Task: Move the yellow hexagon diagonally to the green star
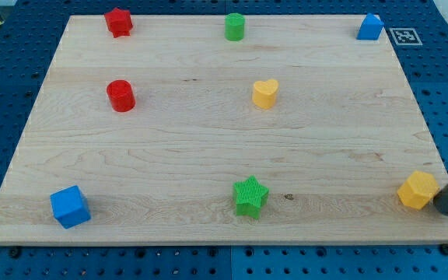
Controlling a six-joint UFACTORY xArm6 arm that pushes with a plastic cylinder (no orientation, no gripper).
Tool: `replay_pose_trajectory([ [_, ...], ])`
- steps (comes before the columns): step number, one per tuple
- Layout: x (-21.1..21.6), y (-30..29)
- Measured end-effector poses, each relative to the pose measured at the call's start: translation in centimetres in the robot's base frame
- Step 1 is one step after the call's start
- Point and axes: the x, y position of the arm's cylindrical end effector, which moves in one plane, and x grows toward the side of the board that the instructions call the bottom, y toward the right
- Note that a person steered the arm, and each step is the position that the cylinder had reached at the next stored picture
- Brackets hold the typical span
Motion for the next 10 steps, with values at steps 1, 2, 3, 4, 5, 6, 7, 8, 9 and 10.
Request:
replay_pose_trajectory([
  [1, -1.4, -1.8],
  [2, -1.4, -4.5],
  [3, -1.6, -7.0],
  [4, -1.9, -8.9],
  [5, -3.6, -11.1],
  [6, -6.1, -13.8],
  [7, -6.2, -16.8],
  [8, -3.9, -20.1],
  [9, -4.0, -21.8],
  [10, -5.5, -21.9],
])
